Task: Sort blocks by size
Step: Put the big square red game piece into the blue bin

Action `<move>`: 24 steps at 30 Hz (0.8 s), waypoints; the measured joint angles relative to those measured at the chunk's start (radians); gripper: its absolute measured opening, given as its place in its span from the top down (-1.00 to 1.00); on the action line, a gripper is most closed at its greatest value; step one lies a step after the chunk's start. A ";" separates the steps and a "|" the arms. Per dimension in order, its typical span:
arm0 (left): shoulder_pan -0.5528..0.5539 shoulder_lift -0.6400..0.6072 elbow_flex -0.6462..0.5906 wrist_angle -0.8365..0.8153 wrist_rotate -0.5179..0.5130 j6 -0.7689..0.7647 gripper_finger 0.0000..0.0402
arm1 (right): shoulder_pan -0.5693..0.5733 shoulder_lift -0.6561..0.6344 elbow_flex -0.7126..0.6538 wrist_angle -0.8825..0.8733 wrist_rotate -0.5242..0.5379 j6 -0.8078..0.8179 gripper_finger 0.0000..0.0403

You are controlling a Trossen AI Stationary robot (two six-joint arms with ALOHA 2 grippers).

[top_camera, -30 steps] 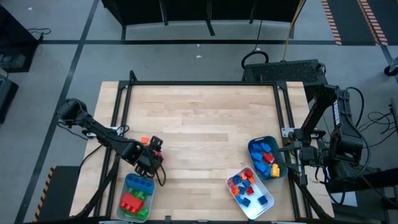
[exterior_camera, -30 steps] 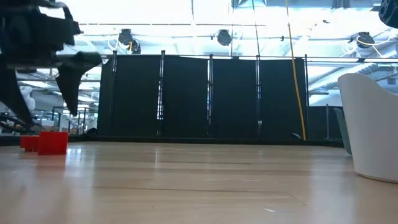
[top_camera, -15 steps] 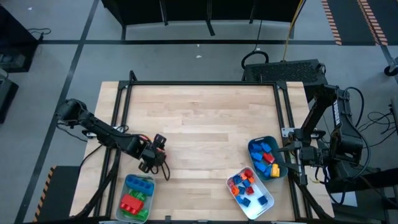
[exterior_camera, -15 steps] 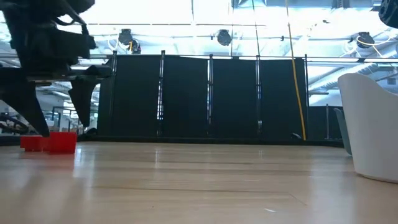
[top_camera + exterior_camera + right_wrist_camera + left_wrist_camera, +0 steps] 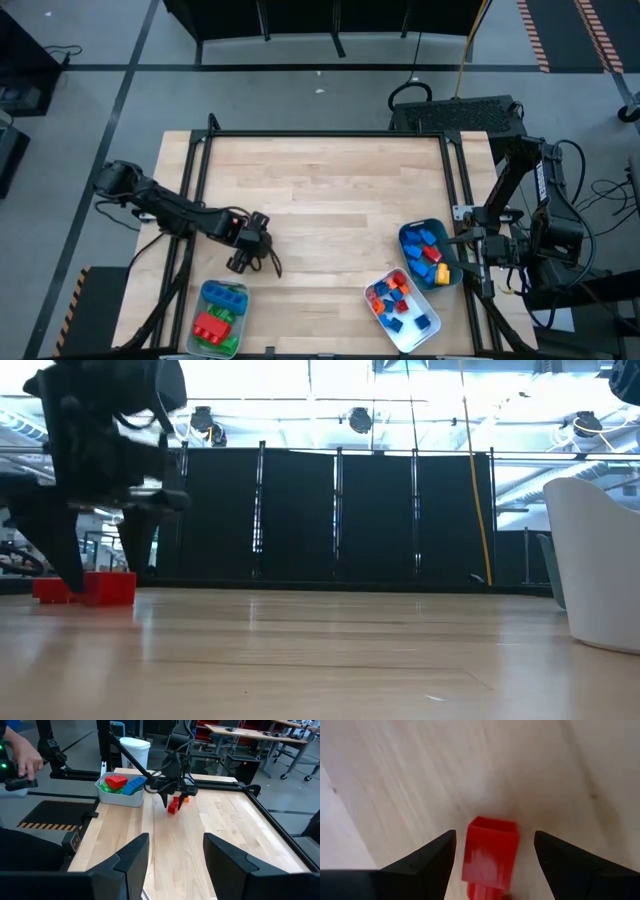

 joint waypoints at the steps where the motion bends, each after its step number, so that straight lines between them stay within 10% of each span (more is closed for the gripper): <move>1: 0.006 0.013 0.000 0.002 0.000 0.001 -0.34 | 0.000 0.000 0.000 0.000 0.000 0.000 0.15; 24: 0.030 0.099 0.043 -0.048 -0.097 -0.010 0.33 | 0.000 0.000 0.000 0.000 -0.001 0.001 0.15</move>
